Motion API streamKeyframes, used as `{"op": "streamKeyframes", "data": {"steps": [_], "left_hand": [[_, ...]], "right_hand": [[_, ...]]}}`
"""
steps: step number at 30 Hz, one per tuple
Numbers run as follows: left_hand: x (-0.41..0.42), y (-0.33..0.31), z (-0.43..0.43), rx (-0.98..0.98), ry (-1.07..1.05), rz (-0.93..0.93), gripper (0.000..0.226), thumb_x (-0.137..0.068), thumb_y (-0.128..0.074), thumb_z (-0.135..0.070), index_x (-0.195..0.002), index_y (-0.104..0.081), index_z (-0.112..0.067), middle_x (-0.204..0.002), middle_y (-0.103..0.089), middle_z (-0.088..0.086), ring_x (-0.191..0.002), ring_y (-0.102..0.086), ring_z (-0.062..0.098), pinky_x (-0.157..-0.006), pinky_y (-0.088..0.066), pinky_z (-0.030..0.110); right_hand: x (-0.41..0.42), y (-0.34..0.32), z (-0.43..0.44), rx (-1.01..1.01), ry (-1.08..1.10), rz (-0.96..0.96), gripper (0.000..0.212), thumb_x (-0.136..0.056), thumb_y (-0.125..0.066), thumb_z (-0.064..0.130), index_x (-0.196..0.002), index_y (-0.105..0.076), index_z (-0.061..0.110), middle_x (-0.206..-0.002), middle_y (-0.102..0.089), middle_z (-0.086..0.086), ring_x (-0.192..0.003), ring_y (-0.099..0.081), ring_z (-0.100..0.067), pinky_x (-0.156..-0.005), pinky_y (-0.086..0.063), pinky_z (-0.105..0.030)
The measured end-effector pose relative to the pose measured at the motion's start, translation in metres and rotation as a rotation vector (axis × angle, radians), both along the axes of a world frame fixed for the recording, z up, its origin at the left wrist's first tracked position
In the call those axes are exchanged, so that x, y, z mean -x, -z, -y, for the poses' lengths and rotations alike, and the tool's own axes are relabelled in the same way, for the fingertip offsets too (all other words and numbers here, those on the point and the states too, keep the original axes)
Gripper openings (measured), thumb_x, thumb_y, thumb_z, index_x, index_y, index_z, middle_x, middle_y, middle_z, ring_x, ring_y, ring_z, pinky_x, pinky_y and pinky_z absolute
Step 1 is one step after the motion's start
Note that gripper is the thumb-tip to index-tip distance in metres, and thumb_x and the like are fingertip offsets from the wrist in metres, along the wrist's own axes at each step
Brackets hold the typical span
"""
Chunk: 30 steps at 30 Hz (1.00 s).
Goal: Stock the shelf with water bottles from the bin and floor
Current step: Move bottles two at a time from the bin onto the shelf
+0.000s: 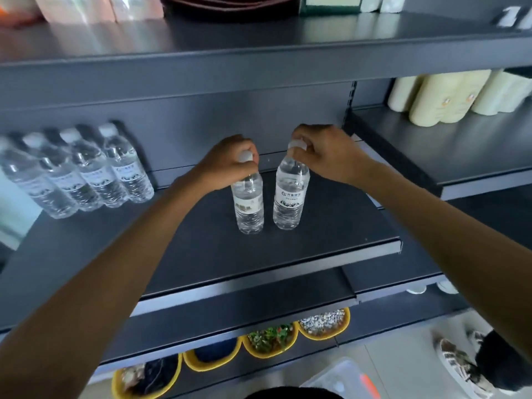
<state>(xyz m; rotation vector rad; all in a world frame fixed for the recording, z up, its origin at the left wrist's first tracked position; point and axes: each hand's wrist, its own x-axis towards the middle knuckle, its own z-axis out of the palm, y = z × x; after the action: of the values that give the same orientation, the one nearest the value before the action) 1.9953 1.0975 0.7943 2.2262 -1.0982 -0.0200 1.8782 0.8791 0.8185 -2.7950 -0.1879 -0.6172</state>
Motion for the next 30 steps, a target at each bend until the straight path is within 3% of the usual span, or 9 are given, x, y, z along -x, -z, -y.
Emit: {"op": "streamKeyframes", "data": {"steps": [4, 7, 11, 14, 16, 20, 22, 27, 30], "left_hand": [[-0.008, 0.003, -0.012, 0.024, 0.024, 0.017, 0.01, -0.076, -0.048, -0.033, -0.074, -0.057, -0.031, -0.087, -0.042, -0.005, -0.081, -0.049, 0.01, -0.072, -0.039, 0.023], [-0.012, 0.01, -0.018, 0.109, 0.004, -0.031, 0.016, -0.076, -0.048, -0.012, -0.074, -0.062, -0.019, -0.084, -0.041, -0.01, -0.077, -0.046, -0.005, -0.072, -0.035, 0.015], [-0.004, 0.026, -0.023, 0.367, 0.008, -0.135, 0.038, -0.075, -0.048, 0.002, -0.107, -0.065, -0.008, -0.104, -0.064, -0.002, -0.1, -0.059, -0.001, -0.09, -0.046, 0.02], [0.01, 0.059, -0.028, 0.591, -0.147, -0.193, 0.056, -0.08, -0.063, -0.009, -0.135, -0.053, -0.012, -0.132, -0.059, 0.006, -0.124, -0.057, 0.017, -0.105, -0.049, 0.041], [0.025, 0.087, -0.03, 0.639, -0.306, -0.204, 0.07, -0.078, -0.076, -0.028, -0.141, -0.047, -0.016, -0.137, -0.052, 0.002, -0.126, -0.053, 0.018, -0.101, -0.049, 0.038], [0.058, 0.134, -0.025, 0.483, -0.487, -0.307, 0.096, -0.059, -0.088, -0.055, -0.137, -0.041, -0.024, -0.129, -0.046, -0.007, -0.12, -0.053, 0.015, -0.095, -0.052, 0.034], [0.058, 0.151, -0.022, 0.404, -0.524, -0.313, 0.091, -0.061, -0.088, -0.053, -0.133, -0.042, -0.023, -0.124, -0.048, -0.008, -0.116, -0.055, 0.016, -0.092, -0.056, 0.042], [0.039, 0.165, -0.023, 0.315, -0.54, -0.248, 0.066, -0.071, -0.081, -0.051, -0.122, -0.048, -0.023, -0.115, -0.059, -0.009, -0.107, -0.061, 0.014, -0.083, -0.058, 0.045], [0.032, 0.167, -0.028, 0.324, -0.509, -0.23, 0.065, -0.075, -0.08, -0.047, -0.126, -0.048, -0.024, -0.118, -0.062, -0.01, -0.108, -0.062, 0.011, -0.086, -0.058, 0.044]], "right_hand": [[-0.017, 0.018, -0.013, -0.025, -0.015, -0.013, 0.03, -0.099, -0.062, 0.032, -0.117, -0.065, 0.009, -0.099, -0.071, -0.01, -0.081, -0.064, -0.027, -0.074, -0.053, -0.038], [-0.026, 0.023, -0.02, -0.07, -0.016, 0.007, 0.03, -0.097, -0.063, 0.033, -0.114, -0.066, 0.009, -0.086, -0.065, -0.002, -0.073, -0.06, -0.021, -0.069, -0.052, -0.036], [-0.031, 0.035, -0.024, -0.153, 0.007, 0.062, 0.032, -0.097, -0.057, 0.037, -0.114, -0.065, 0.011, -0.088, -0.061, 0.0, -0.07, -0.056, -0.017, -0.065, -0.048, -0.032], [-0.03, 0.054, -0.022, -0.309, 0.037, 0.07, 0.04, -0.096, -0.055, 0.04, -0.125, -0.06, 0.013, -0.106, -0.062, -0.002, -0.076, -0.057, -0.015, -0.068, -0.052, -0.036], [-0.027, 0.072, -0.02, -0.464, 0.057, 0.022, 0.052, -0.092, -0.061, 0.047, -0.133, -0.054, 0.016, -0.115, -0.062, -0.001, -0.087, -0.062, -0.011, -0.076, -0.055, -0.032], [-0.009, 0.117, -0.027, -0.711, 0.096, -0.071, 0.061, -0.08, -0.071, 0.054, -0.131, -0.051, 0.026, -0.12, -0.052, 0.01, -0.106, -0.057, -0.005, -0.086, -0.052, -0.028], [-0.004, 0.14, -0.031, -0.724, 0.144, -0.155, 0.072, -0.073, -0.074, 0.057, -0.132, -0.049, 0.025, -0.119, -0.048, 0.013, -0.102, -0.055, 0.001, -0.084, -0.05, -0.025], [-0.01, 0.169, -0.049, -0.762, 0.233, -0.189, 0.072, -0.067, -0.087, 0.039, -0.126, -0.044, 0.037, -0.123, -0.051, 0.012, -0.116, -0.059, -0.01, -0.098, -0.056, -0.046], [-0.02, 0.172, -0.062, -0.767, 0.272, -0.161, 0.075, -0.06, -0.083, 0.05, -0.123, -0.045, 0.039, -0.121, -0.051, 0.015, -0.119, -0.057, -0.014, -0.101, -0.053, -0.047]]}}
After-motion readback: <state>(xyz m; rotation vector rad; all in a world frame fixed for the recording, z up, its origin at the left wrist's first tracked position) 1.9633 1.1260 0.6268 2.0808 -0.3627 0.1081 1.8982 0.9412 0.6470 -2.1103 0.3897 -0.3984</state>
